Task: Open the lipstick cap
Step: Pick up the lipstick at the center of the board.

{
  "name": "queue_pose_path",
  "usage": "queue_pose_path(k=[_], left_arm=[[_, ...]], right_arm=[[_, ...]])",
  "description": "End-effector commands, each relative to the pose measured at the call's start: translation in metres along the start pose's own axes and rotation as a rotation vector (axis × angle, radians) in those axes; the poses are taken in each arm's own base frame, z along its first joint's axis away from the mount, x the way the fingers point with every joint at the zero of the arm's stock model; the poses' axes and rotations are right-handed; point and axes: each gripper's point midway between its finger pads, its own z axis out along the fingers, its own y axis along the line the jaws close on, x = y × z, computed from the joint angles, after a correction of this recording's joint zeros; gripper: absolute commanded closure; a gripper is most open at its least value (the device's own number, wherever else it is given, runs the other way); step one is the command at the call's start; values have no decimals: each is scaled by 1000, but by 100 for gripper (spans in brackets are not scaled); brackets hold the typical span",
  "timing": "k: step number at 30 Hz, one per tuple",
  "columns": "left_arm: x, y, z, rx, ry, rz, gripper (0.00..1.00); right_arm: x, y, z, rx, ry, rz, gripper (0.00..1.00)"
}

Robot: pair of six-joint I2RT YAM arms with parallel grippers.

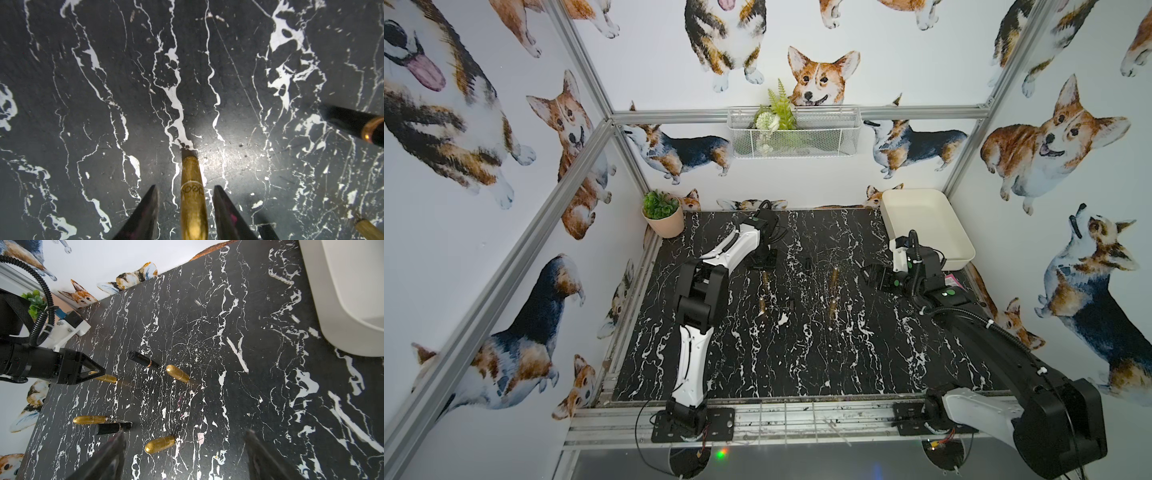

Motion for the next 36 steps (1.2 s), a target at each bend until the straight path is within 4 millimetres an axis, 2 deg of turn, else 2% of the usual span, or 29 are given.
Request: queue_pose_path(k=[1, 7, 12, 20, 25, 27, 36], left_arm=[[7, 1, 2, -6, 29, -4, 56], [8, 2, 4, -13, 36, -2, 66], [9, 4, 5, -22, 39, 1, 68], [11, 3, 7, -17, 51, 6, 84], [13, 3, 6, -20, 58, 11, 88], [13, 5, 3, -24, 54, 12, 92], [9, -2, -28, 15, 42, 30, 94]], right_arm=[[-7, 2, 0, -9, -31, 13, 9], [-6, 1, 1, -6, -30, 15, 9], [-5, 0, 1, -5, -30, 15, 9], [-3, -1, 2, 0, -25, 14, 9], [-5, 0, 1, -4, -29, 13, 9], [-4, 1, 1, -7, -27, 14, 9], [-14, 17, -5, -65, -31, -1, 9]])
